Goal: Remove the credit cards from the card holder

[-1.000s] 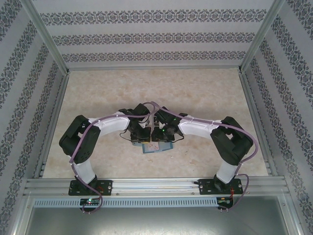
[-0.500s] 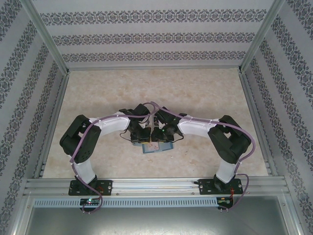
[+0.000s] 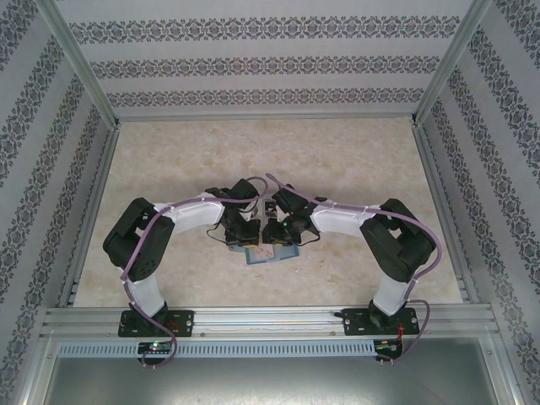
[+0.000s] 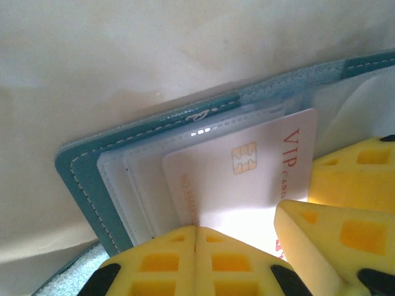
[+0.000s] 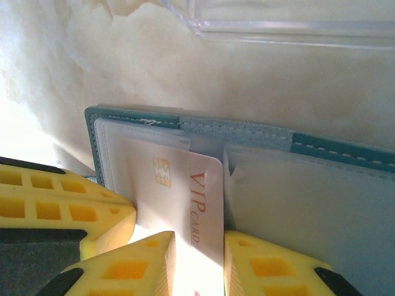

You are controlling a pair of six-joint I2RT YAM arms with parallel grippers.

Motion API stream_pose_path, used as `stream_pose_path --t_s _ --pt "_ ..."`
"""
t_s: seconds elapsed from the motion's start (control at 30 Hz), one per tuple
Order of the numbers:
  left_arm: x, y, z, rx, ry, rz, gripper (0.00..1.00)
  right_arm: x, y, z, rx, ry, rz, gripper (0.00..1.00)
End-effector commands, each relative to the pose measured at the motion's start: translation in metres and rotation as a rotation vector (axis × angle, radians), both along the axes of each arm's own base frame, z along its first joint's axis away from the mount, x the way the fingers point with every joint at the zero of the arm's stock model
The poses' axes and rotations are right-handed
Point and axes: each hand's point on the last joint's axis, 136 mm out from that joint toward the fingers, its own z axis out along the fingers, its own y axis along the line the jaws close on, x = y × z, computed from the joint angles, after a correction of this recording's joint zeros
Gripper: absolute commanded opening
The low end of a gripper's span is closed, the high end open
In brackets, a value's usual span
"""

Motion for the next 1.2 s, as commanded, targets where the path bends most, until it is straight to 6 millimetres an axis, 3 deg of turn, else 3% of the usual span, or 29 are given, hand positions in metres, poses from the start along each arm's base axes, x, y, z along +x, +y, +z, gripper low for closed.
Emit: stream_pose_path --t_s 0.0,0.63,1.17 --pt "-0.014 0.014 -0.021 0.092 0.050 -0.025 0.00 0.001 0.008 0.017 0.078 -0.017 0.005 0.25" --pt "-0.012 0.014 -0.018 0.097 0.045 -0.033 0.00 0.005 0.000 0.017 0.093 -0.018 -0.003 0.07" --pt "-0.013 0.016 -0.017 0.100 0.040 -0.029 0.00 0.004 -0.049 0.012 -0.144 -0.067 -0.008 0.04"
